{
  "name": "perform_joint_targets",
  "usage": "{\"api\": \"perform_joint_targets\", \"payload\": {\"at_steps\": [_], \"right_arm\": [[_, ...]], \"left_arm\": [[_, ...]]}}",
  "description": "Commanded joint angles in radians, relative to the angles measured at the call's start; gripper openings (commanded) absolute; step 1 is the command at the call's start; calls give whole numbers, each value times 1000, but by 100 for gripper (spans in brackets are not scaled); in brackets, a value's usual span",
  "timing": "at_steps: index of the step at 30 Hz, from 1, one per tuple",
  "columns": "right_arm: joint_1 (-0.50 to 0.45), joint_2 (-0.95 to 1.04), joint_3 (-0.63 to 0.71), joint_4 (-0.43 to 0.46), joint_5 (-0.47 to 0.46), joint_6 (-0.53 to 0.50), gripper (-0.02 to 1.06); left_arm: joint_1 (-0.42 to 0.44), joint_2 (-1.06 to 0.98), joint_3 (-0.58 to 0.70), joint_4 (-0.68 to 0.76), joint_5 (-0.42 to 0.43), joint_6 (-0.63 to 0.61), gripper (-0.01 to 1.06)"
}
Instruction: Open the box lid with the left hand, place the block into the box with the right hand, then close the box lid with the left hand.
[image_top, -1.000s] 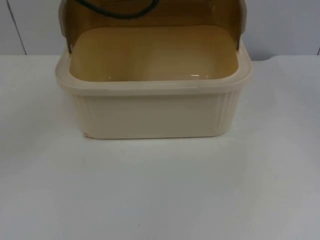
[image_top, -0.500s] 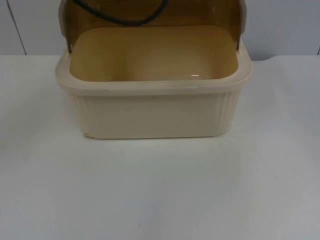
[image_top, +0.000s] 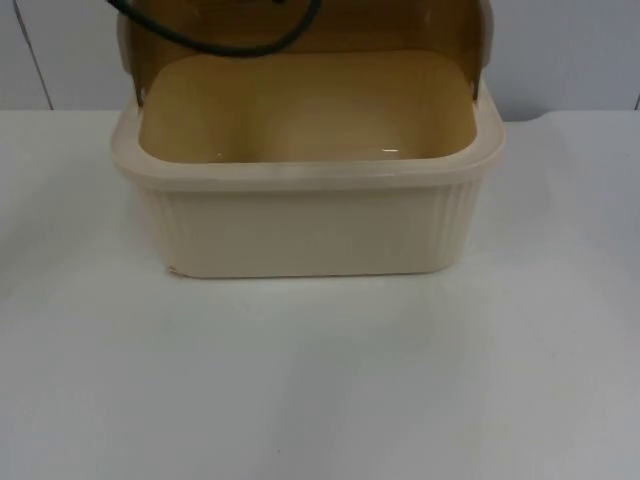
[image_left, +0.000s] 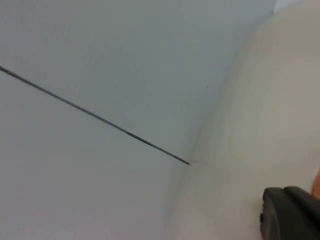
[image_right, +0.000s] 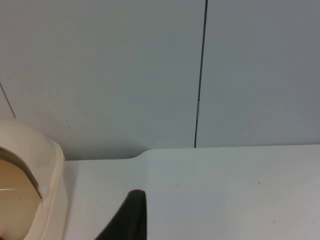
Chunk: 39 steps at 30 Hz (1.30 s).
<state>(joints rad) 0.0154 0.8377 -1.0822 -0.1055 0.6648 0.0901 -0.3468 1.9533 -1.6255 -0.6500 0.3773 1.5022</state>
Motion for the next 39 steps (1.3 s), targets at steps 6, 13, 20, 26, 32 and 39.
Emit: {"api": "perform_joint_targets", "payload": {"at_steps": [6, 13, 20, 26, 32, 39], "right_arm": [[-4, -1, 7, -4, -7, -9, 104], [-4, -1, 7, -4, -7, -9, 104], [-4, -5, 7, -2, 1, -9, 104], [-4, -5, 7, 4, 1, -9, 104], [-4, -5, 7, 8, 1, -4, 104], [-4, -5, 7, 27, 4, -4, 104]], "left_arm": [[-1, 5, -4, -16, 15, 2, 0], [-25, -11, 24, 50, 82, -32, 0], [-89, -92, 295, 94, -211, -32, 0], [-149, -138, 495, 104, -458, -32, 0], [-195, -140, 646, 79, -584, -34, 0], [-222, -216, 687, -4, -592, -60, 0]]}}
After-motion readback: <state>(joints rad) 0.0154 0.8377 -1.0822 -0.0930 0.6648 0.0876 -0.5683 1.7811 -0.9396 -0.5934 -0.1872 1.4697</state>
